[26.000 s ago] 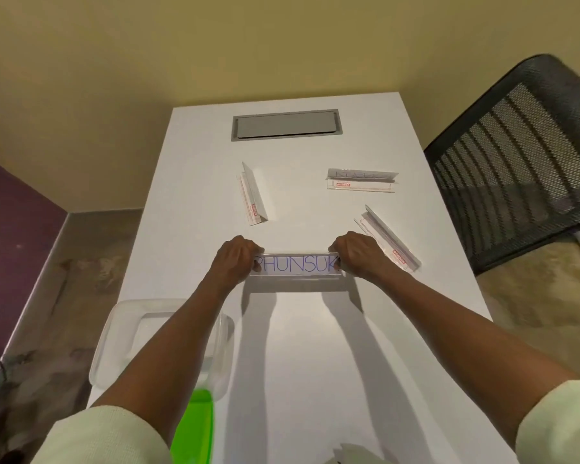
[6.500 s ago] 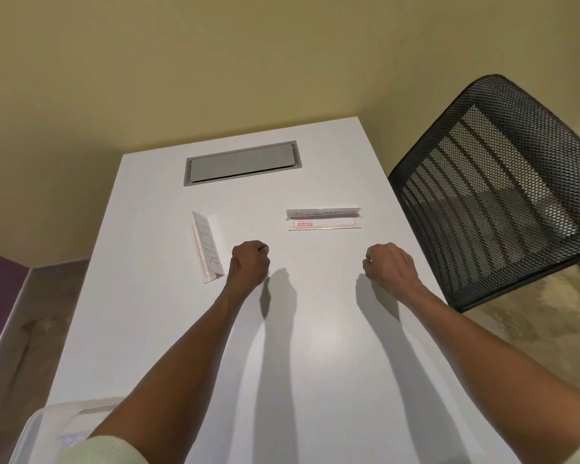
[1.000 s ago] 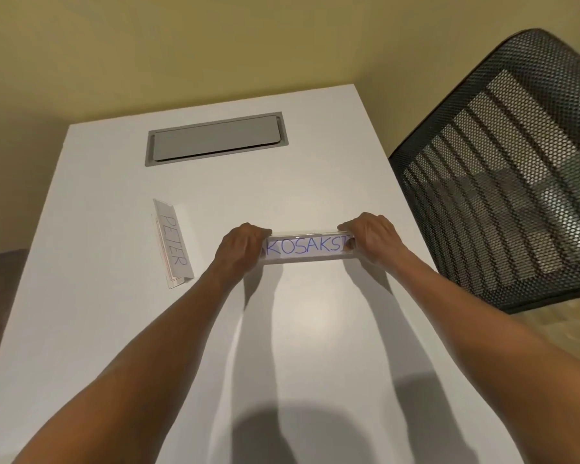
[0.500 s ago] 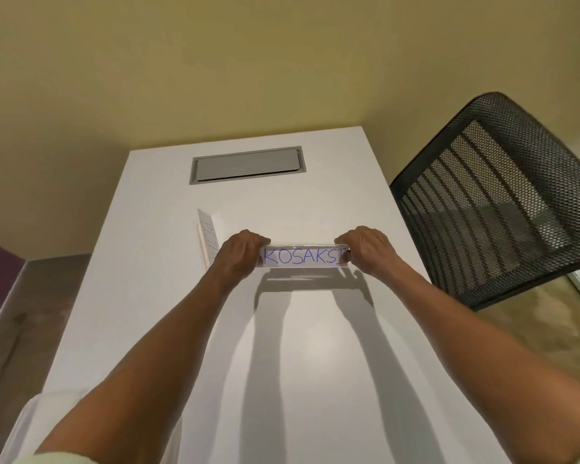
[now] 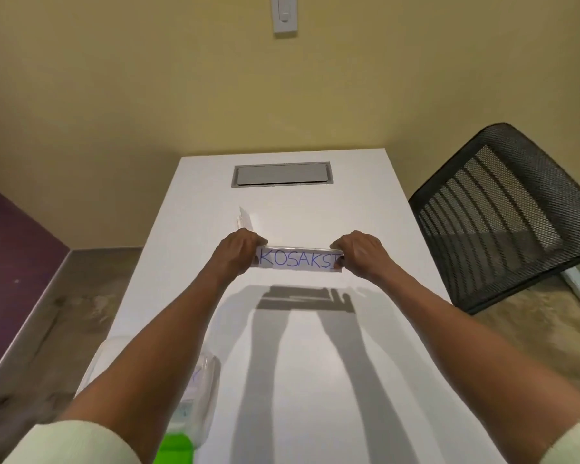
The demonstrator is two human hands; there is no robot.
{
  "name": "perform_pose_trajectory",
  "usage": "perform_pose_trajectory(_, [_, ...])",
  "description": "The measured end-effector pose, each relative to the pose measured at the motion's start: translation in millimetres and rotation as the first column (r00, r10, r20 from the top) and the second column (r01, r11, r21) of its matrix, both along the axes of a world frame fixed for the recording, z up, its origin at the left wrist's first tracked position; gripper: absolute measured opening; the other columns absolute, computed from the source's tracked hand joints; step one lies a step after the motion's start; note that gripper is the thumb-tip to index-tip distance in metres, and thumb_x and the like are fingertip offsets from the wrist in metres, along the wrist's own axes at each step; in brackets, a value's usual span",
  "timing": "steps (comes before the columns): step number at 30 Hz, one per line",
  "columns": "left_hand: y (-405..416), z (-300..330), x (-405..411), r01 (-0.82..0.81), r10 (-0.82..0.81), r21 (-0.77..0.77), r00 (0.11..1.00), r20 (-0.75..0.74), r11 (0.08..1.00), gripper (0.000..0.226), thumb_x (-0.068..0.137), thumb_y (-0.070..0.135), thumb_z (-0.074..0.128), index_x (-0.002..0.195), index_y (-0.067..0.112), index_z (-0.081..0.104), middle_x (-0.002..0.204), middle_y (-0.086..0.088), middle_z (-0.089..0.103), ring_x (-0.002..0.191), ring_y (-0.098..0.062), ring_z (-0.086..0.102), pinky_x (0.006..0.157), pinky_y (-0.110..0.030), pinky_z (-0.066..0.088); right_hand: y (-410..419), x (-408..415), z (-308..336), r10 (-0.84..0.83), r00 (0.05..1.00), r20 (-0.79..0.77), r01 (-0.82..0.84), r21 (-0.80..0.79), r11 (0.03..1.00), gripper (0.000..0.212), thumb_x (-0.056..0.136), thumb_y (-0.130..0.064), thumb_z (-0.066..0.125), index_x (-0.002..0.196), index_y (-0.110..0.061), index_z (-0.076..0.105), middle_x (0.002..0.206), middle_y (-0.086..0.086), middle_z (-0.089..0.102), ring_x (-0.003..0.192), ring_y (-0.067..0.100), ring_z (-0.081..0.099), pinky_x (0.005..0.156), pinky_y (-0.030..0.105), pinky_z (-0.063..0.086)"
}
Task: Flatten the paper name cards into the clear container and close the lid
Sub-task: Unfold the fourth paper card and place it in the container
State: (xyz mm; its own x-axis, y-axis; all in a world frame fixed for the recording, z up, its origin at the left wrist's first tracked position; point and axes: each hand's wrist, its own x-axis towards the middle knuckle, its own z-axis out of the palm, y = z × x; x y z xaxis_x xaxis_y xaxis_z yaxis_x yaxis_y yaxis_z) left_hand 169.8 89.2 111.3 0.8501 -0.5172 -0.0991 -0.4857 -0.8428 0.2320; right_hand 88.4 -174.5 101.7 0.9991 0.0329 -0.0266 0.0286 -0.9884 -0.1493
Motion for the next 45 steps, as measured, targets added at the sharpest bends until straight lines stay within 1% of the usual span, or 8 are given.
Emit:
perform_pose_trajectory(2, [16, 3, -6, -0.004, 0.004, -0.008, 1.000, 0.012, 1.000, 0.035, 0.081, 0.000, 0.054, 0.108, 0.016, 0.068, 0.095, -0.011, 0.071, 0.094, -0.032, 0.062, 0.080, -0.036, 0.051, 16, -4, 5, 0.011, 1.000, 0.001, -0.011, -0.001, 1.000, 0.014, 0.071, -0.018, 0.067, 0.069, -0.017, 0.053, 0.067, 0.007, 0.053, 0.069, 0.027, 0.036, 0.057, 0.030, 0.026])
perform_pose_trajectory(7, [58, 7, -19, -0.068, 0.068, -0.011, 0.997, 0.020, 0.998, 0.043, 0.083, -0.004, 0.052, 0.121, 0.014, 0.064, 0.099, -0.011, 0.072, 0.106, -0.030, 0.056, 0.086, -0.038, 0.048, 56, -11, 8, 0.083, 0.996, 0.035, -0.081, -0.047, 0.996, 0.009, 0.071, -0.018, 0.066, 0.071, -0.015, 0.057, 0.077, 0.010, 0.065, 0.068, 0.026, 0.035, 0.056, 0.028, 0.026])
perform_pose_trajectory(11, [93, 9, -30, -0.137, 0.137, -0.014, 0.991, -0.001, 0.990, 0.048, 0.085, -0.006, 0.051, 0.126, 0.015, 0.061, 0.105, -0.011, 0.071, 0.108, -0.028, 0.059, 0.090, -0.034, 0.046, 90, -17, 6, 0.143, 0.988, 0.051, -0.140, -0.063, 0.988, 0.011, 0.072, -0.020, 0.067, 0.079, -0.012, 0.064, 0.082, 0.010, 0.068, 0.076, 0.031, 0.051, 0.058, 0.028, 0.028])
perform_pose_trajectory(20, [177, 3, -54, -0.256, 0.255, -0.015, 0.966, -0.043, 0.967, 0.051, 0.081, -0.010, 0.054, 0.123, 0.016, 0.063, 0.098, -0.007, 0.073, 0.106, -0.024, 0.062, 0.089, -0.033, 0.048, 172, -33, -1, 0.236, 0.971, 0.032, -0.233, -0.068, 0.970, 0.018, 0.075, -0.023, 0.068, 0.089, -0.012, 0.068, 0.089, 0.014, 0.069, 0.087, 0.033, 0.061, 0.060, 0.029, 0.032])
perform_pose_trajectory(24, [209, -1, -66, -0.278, 0.276, -0.028, 0.960, -0.056, 0.960, 0.046, 0.082, -0.009, 0.057, 0.120, 0.016, 0.065, 0.099, -0.010, 0.072, 0.095, -0.023, 0.067, 0.088, -0.034, 0.051, 205, -42, -6, 0.273, 0.962, 0.029, -0.270, -0.073, 0.960, 0.017, 0.075, -0.024, 0.068, 0.087, -0.012, 0.068, 0.089, 0.013, 0.069, 0.088, 0.033, 0.062, 0.060, 0.028, 0.031])
perform_pose_trajectory(30, [250, -6, -84, -0.388, 0.378, -0.051, 0.916, -0.136, 0.920, 0.039, 0.092, 0.000, 0.041, 0.114, 0.017, 0.068, 0.083, -0.005, 0.068, 0.075, -0.020, 0.067, 0.080, -0.038, 0.054, 250, -52, -15, 0.313, 0.950, 0.018, -0.311, -0.067, 0.948, 0.014, 0.074, -0.022, 0.064, 0.082, -0.010, 0.066, 0.083, 0.014, 0.067, 0.081, 0.035, 0.061, 0.057, 0.029, 0.030])
perform_pose_trajectory(38, [292, -20, -95, -0.427, 0.419, -0.017, 0.895, -0.156, 0.904, 0.038, 0.091, 0.002, 0.042, 0.116, 0.018, 0.067, 0.085, -0.006, 0.073, 0.077, -0.020, 0.067, 0.078, -0.036, 0.055, 296, -61, -24, 0.342, 0.940, 0.002, -0.342, -0.016, 0.940, 0.017, 0.076, -0.021, 0.066, 0.079, -0.004, 0.064, 0.080, 0.018, 0.066, 0.078, 0.035, 0.061, 0.057, 0.028, 0.029])
perform_pose_trajectory(45, [309, -38, -98, -0.377, 0.373, 0.002, 0.915, -0.154, 0.926, 0.038, 0.087, -0.005, 0.053, 0.117, 0.013, 0.066, 0.109, -0.014, 0.070, 0.085, -0.025, 0.068, 0.079, -0.039, 0.057, 316, -65, -35, 0.349, 0.937, -0.025, -0.349, -0.017, 0.937, 0.020, 0.078, -0.023, 0.064, 0.084, -0.004, 0.065, 0.083, 0.018, 0.066, 0.080, 0.035, 0.061, 0.058, 0.028, 0.030])
